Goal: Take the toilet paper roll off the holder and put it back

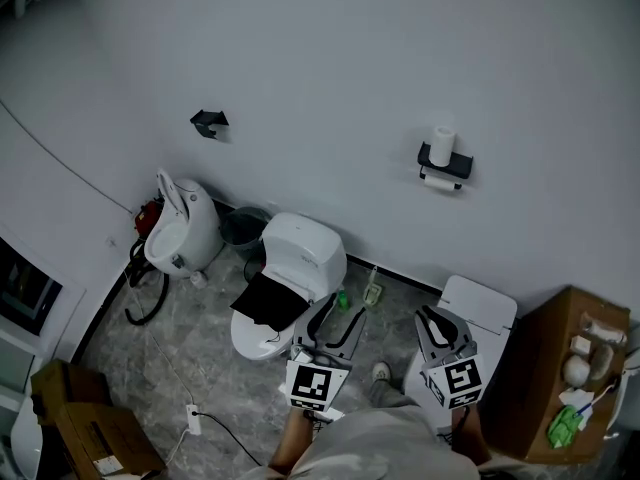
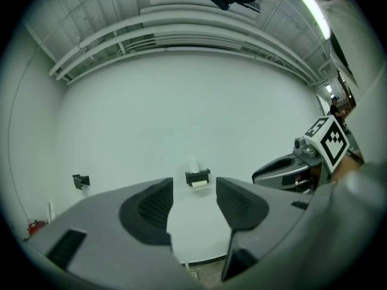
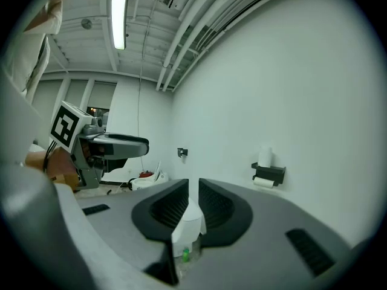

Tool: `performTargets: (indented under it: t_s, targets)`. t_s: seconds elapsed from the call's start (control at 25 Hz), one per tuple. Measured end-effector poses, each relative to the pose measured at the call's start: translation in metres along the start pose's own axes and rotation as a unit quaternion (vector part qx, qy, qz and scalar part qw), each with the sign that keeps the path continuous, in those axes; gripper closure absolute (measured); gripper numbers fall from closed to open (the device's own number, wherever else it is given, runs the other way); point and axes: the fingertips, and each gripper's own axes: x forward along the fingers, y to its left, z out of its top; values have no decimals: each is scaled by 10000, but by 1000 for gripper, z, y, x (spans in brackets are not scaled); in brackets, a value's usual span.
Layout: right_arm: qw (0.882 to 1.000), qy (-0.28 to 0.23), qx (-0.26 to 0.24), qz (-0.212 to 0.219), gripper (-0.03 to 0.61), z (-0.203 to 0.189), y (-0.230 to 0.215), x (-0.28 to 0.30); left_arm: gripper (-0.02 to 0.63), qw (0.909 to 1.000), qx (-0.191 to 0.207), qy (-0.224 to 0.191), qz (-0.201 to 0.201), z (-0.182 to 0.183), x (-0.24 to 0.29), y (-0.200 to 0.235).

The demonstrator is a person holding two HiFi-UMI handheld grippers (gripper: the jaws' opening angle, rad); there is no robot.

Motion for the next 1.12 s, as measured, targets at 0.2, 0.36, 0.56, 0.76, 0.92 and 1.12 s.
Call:
performTargets:
  t_s: [0.2, 0.36, 0.56, 0.76, 0.92, 1.12]
  targets:
    - [10000, -30, 22, 82, 532, 7, -22, 28, 383, 10000, -8, 66, 43, 1, 31, 12]
    - [9999, -51, 50, 134, 532, 10, -39, 51, 385, 9999, 17, 118, 83, 0, 55, 23]
    - [9998, -83, 87, 154, 534, 13, -65, 74, 385, 9998, 38, 158, 89, 0, 87, 32]
    - [9998, -88, 87, 153, 534, 15, -92, 96, 387, 9998, 56, 164, 69, 0, 121, 40]
    - [9998, -102, 100, 150, 534, 18, -113, 112, 388, 9998, 68, 176, 73, 1, 146, 46]
    - [9996, -160, 143, 202, 534, 21, -131, 129, 388, 9996, 105, 243, 70, 0, 171, 49]
